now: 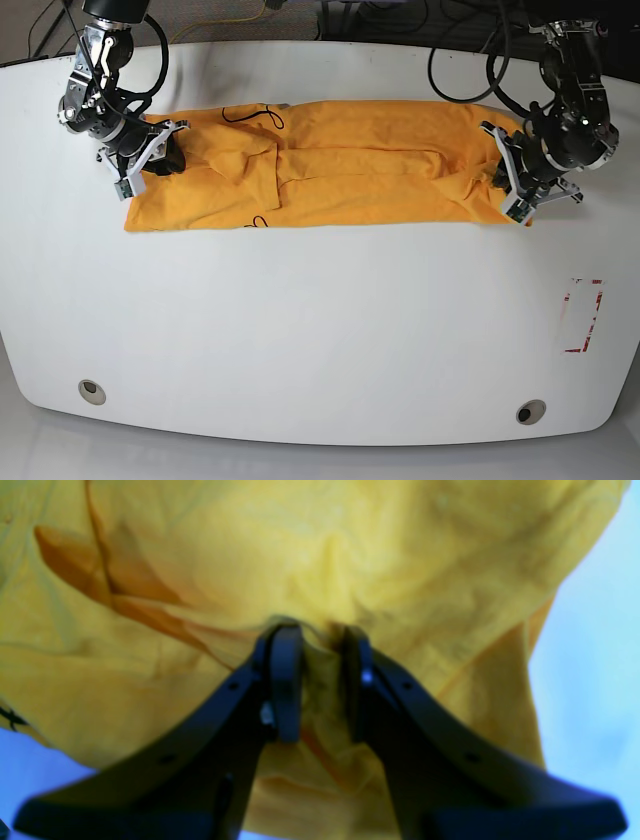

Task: Layout the t-shirt on the table in an organized manner, then fold the t-shirt properly
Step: 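Hold the strip end with the left gripper and drag it toward the right gripper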

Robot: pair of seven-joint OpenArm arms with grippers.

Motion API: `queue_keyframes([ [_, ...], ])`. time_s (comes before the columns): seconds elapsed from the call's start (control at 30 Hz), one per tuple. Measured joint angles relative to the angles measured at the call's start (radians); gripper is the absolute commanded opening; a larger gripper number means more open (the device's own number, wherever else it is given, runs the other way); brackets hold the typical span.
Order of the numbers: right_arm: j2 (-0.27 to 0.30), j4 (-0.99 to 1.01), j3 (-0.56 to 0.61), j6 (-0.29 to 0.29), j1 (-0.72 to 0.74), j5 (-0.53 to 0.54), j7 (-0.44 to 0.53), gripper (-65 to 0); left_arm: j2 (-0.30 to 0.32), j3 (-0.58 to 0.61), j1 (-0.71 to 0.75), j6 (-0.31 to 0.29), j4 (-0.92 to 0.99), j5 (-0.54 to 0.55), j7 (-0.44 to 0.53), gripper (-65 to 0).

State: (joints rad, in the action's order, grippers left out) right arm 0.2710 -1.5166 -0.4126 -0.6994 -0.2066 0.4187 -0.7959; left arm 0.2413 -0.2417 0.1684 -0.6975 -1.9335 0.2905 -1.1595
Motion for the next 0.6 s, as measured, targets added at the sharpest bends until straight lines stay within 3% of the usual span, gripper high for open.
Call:
queue_keyframes([
  [0.17, 0.000, 0.000, 0.000, 0.000, 0.000, 0.000, 0.000, -51.2, 0.002, 0.092, -0.002, 0.000, -0.029, -0.093, -0.003, -61.5],
  [0.6, 0.000, 0.000, 0.000, 0.000, 0.000, 0.000, 0.000, -51.2, -0.018, 0.266, -0.042, 0.000, -0.034, -0.114, -0.003, -61.5],
])
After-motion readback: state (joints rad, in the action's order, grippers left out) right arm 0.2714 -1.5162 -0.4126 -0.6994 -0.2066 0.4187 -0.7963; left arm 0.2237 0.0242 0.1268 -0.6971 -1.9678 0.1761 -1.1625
